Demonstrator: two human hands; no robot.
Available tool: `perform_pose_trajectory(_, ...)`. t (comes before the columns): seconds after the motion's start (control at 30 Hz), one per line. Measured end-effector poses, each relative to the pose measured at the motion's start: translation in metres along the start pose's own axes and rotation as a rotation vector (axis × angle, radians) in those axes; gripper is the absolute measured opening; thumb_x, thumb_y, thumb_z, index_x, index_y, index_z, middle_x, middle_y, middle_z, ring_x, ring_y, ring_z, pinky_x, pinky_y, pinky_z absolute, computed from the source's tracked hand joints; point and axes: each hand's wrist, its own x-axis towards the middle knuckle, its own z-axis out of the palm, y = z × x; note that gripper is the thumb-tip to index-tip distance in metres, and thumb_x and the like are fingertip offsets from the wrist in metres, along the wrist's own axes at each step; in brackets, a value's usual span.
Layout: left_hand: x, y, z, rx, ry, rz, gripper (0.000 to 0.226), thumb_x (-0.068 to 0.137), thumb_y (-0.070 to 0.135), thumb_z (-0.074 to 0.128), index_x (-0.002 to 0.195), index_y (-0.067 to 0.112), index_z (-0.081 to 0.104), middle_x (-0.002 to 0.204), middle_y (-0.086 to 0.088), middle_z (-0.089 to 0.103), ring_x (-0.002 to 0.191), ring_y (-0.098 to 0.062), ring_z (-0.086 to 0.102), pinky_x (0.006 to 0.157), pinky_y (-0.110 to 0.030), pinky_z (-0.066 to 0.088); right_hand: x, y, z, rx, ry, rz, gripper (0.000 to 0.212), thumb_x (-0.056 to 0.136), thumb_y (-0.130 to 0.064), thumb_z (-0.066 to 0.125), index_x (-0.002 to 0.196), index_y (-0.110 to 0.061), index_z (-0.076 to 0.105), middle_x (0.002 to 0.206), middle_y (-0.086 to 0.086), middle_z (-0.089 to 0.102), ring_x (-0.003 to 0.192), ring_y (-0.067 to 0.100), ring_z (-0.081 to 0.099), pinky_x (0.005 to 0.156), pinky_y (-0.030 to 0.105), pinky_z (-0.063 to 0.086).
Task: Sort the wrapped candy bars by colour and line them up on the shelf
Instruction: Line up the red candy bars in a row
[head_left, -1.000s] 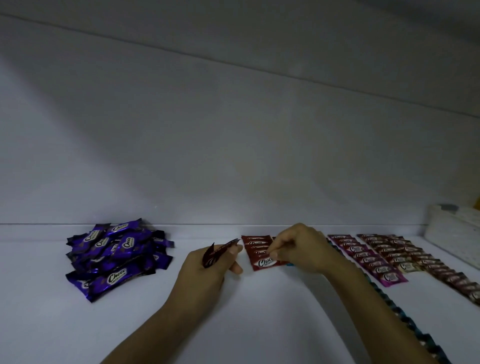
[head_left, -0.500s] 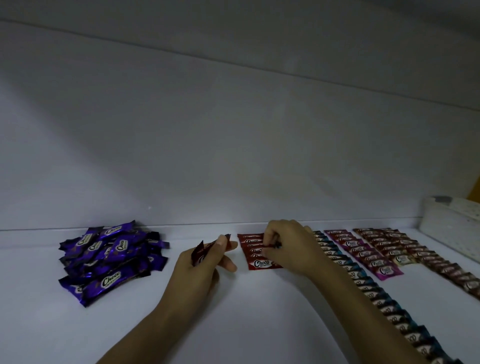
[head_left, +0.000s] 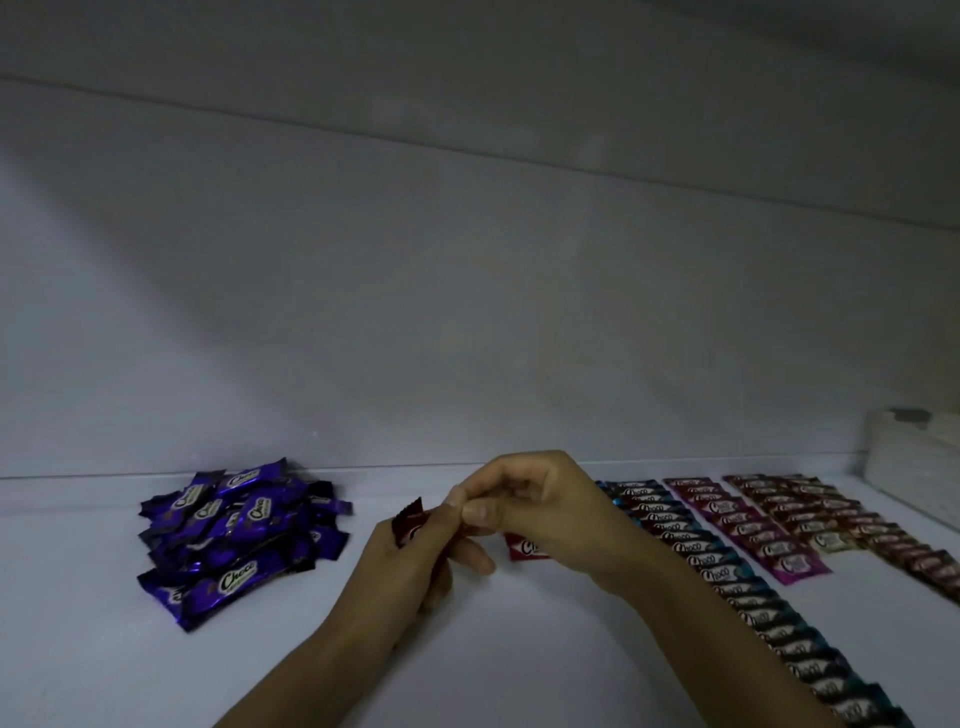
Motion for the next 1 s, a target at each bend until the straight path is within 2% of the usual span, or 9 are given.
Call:
perform_pose_trajectory(0.13, -0.001, 0.001, -0.002, -0.022, 0.025, 0.008, 0.057, 0.077, 0.062, 0.044, 0.091, 0.013, 0.069, 0.053, 0.003, 0.064, 0.036, -0.004, 0.036, 0.036, -0.015, 0.028, 0.001, 0.001, -0.011, -0.024, 0.161, 0.072, 0.014, 0.084, -0.003, 0.067, 0.087, -0.014, 0.073, 0.080, 0.002, 0.073, 0.076, 0.010, 0.068, 0.070, 0.016, 0.051)
perform_pose_trajectory(0.23, -0.001, -0.002, -0.001, 0.022, 0.107, 0.034, 0.031, 0.083, 0.044, 0.057, 0.090, 0.015, 0.068, 0.051, 0.008, 0.061, 0.036, 0.000, 0.038, 0.037, -0.011, 0.031, 0.000, 0.003, -0.018, -0.008, 0.214, 0.122, 0.016, 0.086, -0.007, 0.066, 0.091, -0.020, 0.074, 0.085, -0.002, 0.075, 0.080, 0.009, 0.069, 0.070, 0.016, 0.051)
perform_pose_trajectory(0.3, 0.000, -0.006, 0.000, 0.017, 0.169, 0.076, 0.013, 0.089, 0.025, 0.061, 0.091, 0.014, 0.068, 0.057, 0.006, 0.065, 0.037, 0.001, 0.039, 0.038, -0.011, 0.032, 0.000, 0.005, -0.018, -0.015, 0.186, 0.146, 0.017, 0.088, -0.009, 0.064, 0.095, -0.021, 0.074, 0.091, -0.003, 0.075, 0.085, 0.009, 0.069, 0.072, 0.015, 0.051)
perform_pose_trajectory(0.37, 0.000, -0.009, 0.001, 0.019, 0.219, 0.113, 0.011, 0.091, 0.017, 0.059, 0.088, 0.013, 0.068, 0.059, 0.004, 0.066, 0.037, 0.000, 0.039, 0.037, -0.011, 0.032, 0.000, 0.005, -0.017, -0.061, 0.129, 0.149, 0.018, 0.089, -0.011, 0.063, 0.098, -0.023, 0.073, 0.094, -0.006, 0.074, 0.088, 0.007, 0.069, 0.073, 0.014, 0.050)
perform_pose_trajectory(0.63, -0.001, -0.007, -0.002, -0.029, 0.138, 0.032, 0.017, 0.093, 0.017, 0.057, 0.082, 0.007, 0.066, 0.044, 0.010, 0.053, 0.036, -0.002, 0.033, 0.035, -0.013, 0.027, -0.004, 0.002, -0.021, -0.034, -0.008, 0.237, 0.008, 0.088, -0.022, 0.065, 0.087, -0.022, 0.073, 0.083, -0.005, 0.072, 0.079, 0.007, 0.067, 0.074, 0.021, 0.049)
perform_pose_trajectory(0.73, -0.001, -0.009, 0.002, 0.084, 0.092, 0.093, 0.020, 0.093, 0.018, 0.056, 0.078, 0.014, 0.068, 0.045, 0.011, 0.054, 0.036, -0.001, 0.034, 0.037, -0.011, 0.029, -0.006, -0.002, -0.028, -0.193, -0.011, 0.267, 0.010, 0.088, -0.018, 0.065, 0.096, -0.019, 0.072, 0.091, -0.001, 0.074, 0.082, 0.006, 0.068, 0.080, 0.022, 0.052)
perform_pose_trajectory(0.83, 0.000, -0.012, 0.006, 0.166, 0.093, 0.126, 0.019, 0.094, 0.021, 0.055, 0.084, 0.020, 0.071, 0.056, 0.009, 0.062, 0.043, 0.003, 0.045, 0.047, -0.010, 0.036, -0.007, -0.006, -0.039, -0.448, 0.103, 0.302, 0.006, 0.085, -0.020, 0.069, 0.088, -0.024, 0.073, 0.088, -0.006, 0.073, 0.085, 0.007, 0.067, 0.089, 0.032, 0.053)
perform_pose_trajectory(0.93, 0.002, -0.016, 0.003, 0.168, 0.152, 0.094, 0.013, 0.093, 0.023, 0.058, 0.091, 0.029, 0.070, 0.064, 0.015, 0.063, 0.055, 0.009, 0.053, 0.057, -0.014, 0.040, -0.011, -0.001, -0.051, -0.798, 0.110, 0.406, 0.009, 0.080, -0.030, 0.074, 0.089, -0.030, 0.074, 0.082, -0.021, 0.065, 0.096, 0.006, 0.061, 0.104, 0.043, 0.039)
perform_pose_trajectory(1.0, 0.003, -0.017, 0.002, 0.163, 0.184, 0.058, 0.017, 0.093, 0.018, 0.057, 0.099, 0.031, 0.066, 0.075, 0.010, 0.059, 0.060, 0.002, 0.054, 0.057, -0.014, 0.042, -0.012, 0.005, -0.052, -0.849, 0.054, 0.449, 0.011, 0.076, -0.029, 0.077, 0.087, -0.031, 0.075, 0.076, -0.022, 0.063, 0.100, 0.006, 0.059, 0.106, 0.040, 0.032)
